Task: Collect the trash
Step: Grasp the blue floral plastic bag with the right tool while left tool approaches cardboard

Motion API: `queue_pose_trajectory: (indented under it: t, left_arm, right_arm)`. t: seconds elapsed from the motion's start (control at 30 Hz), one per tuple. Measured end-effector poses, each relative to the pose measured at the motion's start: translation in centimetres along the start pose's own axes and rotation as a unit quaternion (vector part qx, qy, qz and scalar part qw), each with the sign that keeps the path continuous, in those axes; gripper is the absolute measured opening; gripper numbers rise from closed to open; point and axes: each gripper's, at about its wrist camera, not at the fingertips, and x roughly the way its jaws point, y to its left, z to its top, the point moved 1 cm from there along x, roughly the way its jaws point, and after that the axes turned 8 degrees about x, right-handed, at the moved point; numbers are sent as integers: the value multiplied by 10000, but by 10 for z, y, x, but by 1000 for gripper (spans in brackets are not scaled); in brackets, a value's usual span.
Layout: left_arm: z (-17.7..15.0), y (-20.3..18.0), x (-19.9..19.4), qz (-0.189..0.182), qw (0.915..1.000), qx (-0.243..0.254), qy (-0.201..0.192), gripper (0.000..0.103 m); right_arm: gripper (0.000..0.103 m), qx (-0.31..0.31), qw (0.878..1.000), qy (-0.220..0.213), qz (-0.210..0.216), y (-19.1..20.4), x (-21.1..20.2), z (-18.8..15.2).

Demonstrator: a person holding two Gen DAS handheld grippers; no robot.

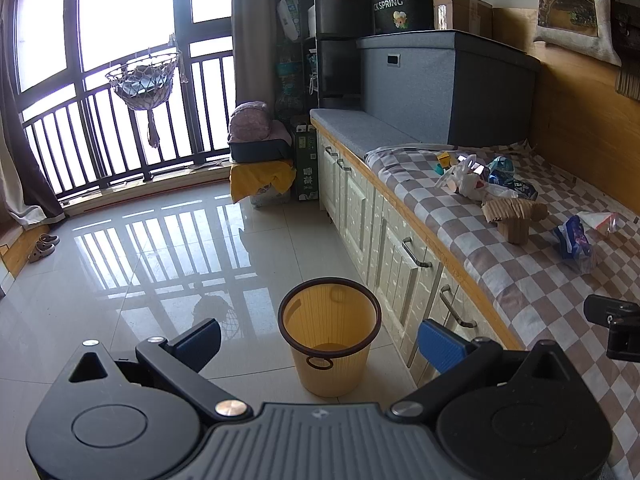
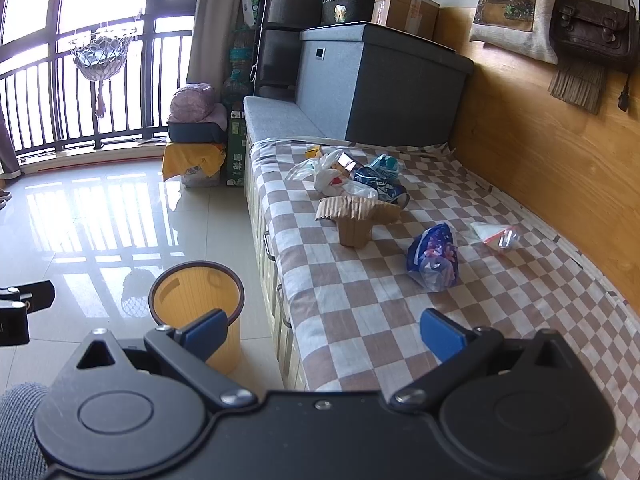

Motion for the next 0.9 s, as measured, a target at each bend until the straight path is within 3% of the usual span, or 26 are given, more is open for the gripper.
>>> queue_pose_trajectory:
  t: [0.37,0.9]
  left_arm:
    - [-3,-24,11,-96,9999,39,-34,103]
    - [15,-121,68,-799,9955,490,-129,103]
  right_arm:
    - [103,209,9997,75,31,-11,23,-14]
    - [103,1127,9918,23,-598,-109,88,-7]
